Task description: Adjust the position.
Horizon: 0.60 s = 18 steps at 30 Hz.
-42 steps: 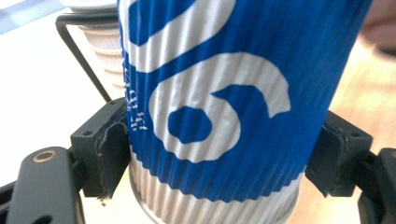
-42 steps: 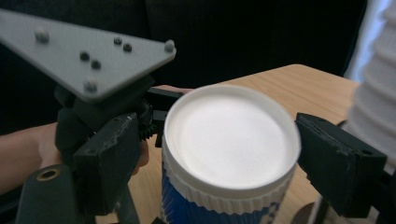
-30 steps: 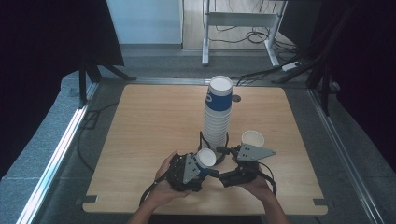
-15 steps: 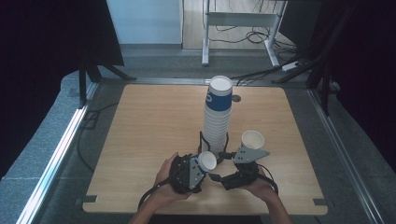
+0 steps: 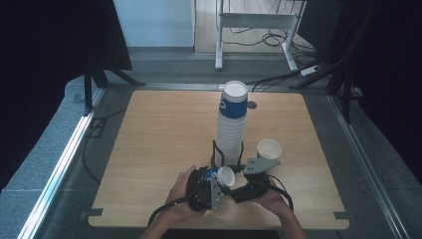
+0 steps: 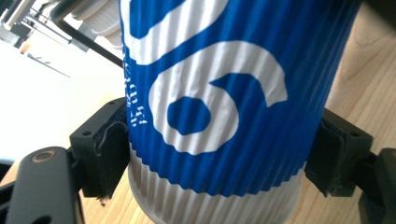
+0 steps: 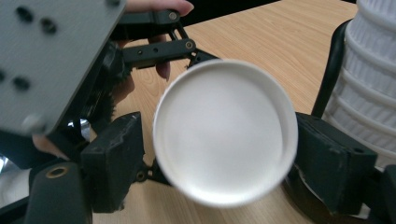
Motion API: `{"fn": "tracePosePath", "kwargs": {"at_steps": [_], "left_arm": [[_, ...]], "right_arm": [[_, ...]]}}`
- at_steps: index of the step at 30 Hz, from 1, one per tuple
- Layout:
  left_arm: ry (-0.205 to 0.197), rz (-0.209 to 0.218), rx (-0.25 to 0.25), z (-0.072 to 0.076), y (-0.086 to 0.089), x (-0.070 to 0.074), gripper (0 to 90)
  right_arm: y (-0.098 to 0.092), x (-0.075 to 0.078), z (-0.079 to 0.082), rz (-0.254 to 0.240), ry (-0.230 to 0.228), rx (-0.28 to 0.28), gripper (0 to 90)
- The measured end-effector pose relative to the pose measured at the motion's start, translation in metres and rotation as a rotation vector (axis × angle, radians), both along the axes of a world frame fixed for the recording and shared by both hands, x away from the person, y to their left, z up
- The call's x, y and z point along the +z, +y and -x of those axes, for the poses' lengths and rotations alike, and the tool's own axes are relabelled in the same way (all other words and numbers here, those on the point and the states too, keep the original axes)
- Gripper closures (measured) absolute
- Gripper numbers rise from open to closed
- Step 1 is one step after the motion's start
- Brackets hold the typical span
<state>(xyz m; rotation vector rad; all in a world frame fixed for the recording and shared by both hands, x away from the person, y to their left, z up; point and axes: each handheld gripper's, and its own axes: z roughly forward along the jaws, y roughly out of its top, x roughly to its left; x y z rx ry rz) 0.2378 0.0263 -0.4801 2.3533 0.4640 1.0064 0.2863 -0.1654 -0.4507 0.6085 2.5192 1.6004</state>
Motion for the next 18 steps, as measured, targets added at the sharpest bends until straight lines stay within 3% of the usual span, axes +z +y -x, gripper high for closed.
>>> {"fn": "tracePosePath", "kwargs": {"at_steps": [4,11,13,18], "left_arm": [[-0.001,0.000,-0.010,0.002,-0.003,0.000,18.1],[0.014,0.022,-0.017,0.002,-0.001,0.004,16.9],[0.004,0.048,-0.017,0.002,0.000,0.004,13.7],[0.041,0.112,-0.035,0.001,0.006,0.010,4.3]], "right_arm": [[0.000,-0.003,-0.002,-0.022,0.020,0.002,26.1],[-0.003,-0.005,-0.004,-0.068,0.030,0.007,27.3],[-0.004,-0.005,-0.004,-0.078,0.029,0.008,27.5],[-0.011,-0.007,-0.007,-0.148,0.065,0.022,27.6]]}}
